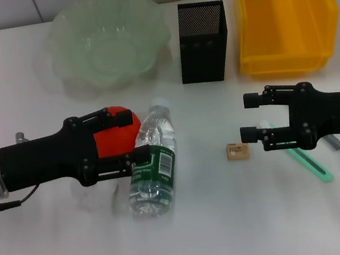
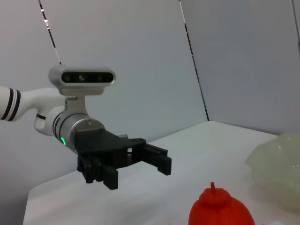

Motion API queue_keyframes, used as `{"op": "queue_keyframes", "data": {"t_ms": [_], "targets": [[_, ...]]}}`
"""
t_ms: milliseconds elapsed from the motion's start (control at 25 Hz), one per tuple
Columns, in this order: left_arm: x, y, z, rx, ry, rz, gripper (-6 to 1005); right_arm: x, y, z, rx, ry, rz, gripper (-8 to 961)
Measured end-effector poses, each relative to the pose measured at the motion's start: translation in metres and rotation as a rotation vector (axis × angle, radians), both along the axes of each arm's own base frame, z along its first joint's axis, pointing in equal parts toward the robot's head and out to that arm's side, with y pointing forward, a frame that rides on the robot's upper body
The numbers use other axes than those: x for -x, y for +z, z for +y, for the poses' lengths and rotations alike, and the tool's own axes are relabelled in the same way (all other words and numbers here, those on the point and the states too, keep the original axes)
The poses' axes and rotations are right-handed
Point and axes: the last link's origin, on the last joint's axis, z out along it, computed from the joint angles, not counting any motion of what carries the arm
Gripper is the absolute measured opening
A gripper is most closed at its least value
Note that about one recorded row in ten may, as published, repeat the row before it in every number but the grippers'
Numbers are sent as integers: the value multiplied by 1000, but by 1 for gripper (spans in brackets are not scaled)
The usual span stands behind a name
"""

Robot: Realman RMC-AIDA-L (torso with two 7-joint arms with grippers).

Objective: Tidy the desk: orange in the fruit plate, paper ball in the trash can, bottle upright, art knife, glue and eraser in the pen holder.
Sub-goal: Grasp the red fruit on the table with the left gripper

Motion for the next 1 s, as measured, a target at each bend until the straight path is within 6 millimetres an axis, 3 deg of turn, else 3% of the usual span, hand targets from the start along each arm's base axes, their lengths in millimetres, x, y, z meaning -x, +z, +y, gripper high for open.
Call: {"op": "queue_keyframes", "data": {"t_ms": [720,1000], "targets": [[1,-4,-2,15,-14,21,811,0,1,-1,6,-7,10,754],[4,7,20,-132,59,15,803,0,1,0,9,-15,14,754]]}}
